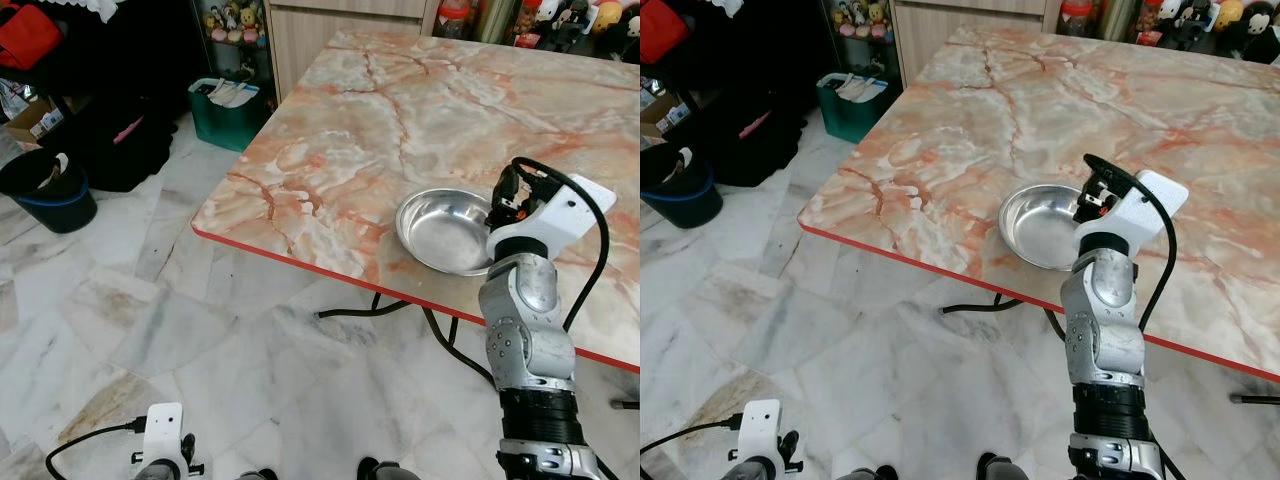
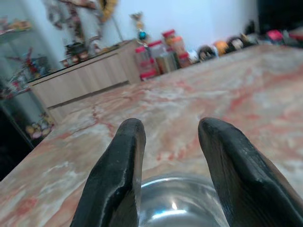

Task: Setting the table

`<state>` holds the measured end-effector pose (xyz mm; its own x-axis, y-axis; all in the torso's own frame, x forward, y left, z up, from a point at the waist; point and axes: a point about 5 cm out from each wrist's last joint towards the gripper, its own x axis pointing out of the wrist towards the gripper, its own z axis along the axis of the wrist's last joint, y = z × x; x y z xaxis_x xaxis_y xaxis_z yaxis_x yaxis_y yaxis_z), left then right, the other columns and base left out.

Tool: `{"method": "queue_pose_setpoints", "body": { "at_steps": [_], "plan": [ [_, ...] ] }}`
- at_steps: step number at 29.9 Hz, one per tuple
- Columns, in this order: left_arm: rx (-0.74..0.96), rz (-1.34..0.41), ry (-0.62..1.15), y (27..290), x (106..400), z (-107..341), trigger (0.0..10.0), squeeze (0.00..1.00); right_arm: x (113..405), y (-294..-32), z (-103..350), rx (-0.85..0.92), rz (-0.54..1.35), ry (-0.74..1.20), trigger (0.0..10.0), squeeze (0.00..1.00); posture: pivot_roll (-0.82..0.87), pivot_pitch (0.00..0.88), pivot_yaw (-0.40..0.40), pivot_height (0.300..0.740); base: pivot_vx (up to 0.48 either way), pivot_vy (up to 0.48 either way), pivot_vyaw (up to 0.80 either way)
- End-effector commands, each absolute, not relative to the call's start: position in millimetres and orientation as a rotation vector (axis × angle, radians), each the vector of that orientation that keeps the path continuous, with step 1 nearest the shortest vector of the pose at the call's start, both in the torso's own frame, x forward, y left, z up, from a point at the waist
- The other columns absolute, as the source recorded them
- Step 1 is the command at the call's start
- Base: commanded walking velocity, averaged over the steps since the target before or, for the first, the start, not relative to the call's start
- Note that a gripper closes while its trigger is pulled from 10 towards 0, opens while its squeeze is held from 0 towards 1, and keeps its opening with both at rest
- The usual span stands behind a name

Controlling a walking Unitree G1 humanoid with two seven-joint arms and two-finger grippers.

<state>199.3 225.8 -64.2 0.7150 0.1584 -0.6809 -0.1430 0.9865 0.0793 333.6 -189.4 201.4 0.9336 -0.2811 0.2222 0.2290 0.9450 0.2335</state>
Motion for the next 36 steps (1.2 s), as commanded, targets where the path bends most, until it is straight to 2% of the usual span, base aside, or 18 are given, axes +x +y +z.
{"method": "queue_pose_setpoints", "body": {
  "at_steps": [1, 3, 7, 9, 12, 19, 27, 32, 36],
  "plan": [
    [0.003, 0.183, 0.785, 228, 190, -69, 10.0, 0.0, 331, -183, 201, 0.112, -0.209, -0.288, 10.0, 0.0, -0.02, 0.164, 0.031, 0.74, 0.0, 0.0, 0.0],
    [0.006, 0.176, 0.791, 226, 189, -70, 10.0, 0.0, 328, -178, 188, -0.016, -0.157, -0.271, 10.0, 0.0, -0.02, 0.163, 0.027, 0.74, 0.0, 0.0, 0.0],
    [0.009, 0.174, 0.795, 225, 189, -70, 10.0, 0.0, 322, -176, 186, -0.027, -0.129, -0.278, 10.0, 0.0, -0.03, 0.164, 0.026, 0.74, 0.0, 0.0, 0.0],
    [0.037, 0.166, 0.797, 225, 190, -70, 10.0, 0.0, 319, -165, 191, -0.113, -0.023, -0.317, 10.0, 0.0, -0.04, 0.165, 0.029, 0.74, 0.0, 0.0, 0.0],
    [0.041, 0.164, 0.797, 224, 190, -70, 10.0, 0.0, 319, -161, 191, -0.126, 0.006, -0.315, 10.0, 0.0, -0.05, 0.167, 0.029, 0.74, 0.0, 0.0, 0.0],
    [0.043, 0.157, 0.792, 221, 192, -70, 10.0, 0.0, 317, -149, 194, -0.164, 0.095, -0.357, 10.0, 0.0, -0.05, 0.16, 0.026, 0.74, 0.0, -0.338, 0.0],
    [0.04, 0.155, 0.792, 220, 191, -71, 10.0, 0.0, 313, -156, 183, -0.171, 0.047, -0.334, 10.0, 0.0, -0.05, 0.155, 0.022, 0.74, 0.0, -0.412, 0.0],
    [0.036, 0.154, 0.791, 219, 191, -71, 10.0, 0.0, 306, -160, 170, -0.145, 0.018, -0.3, 10.0, 0.0, -0.05, 0.16, 0.019, 0.74, 0.0, -0.415, -0.62],
    [0.029, 0.155, 0.786, 218, 191, -71, 10.0, 0.0, 298, -162, 157, -0.194, 0.007, -0.273, 10.0, 0.0, -0.05, 0.167, 0.016, 0.74, 0.0, -0.403, -0.31]
  ]
}}
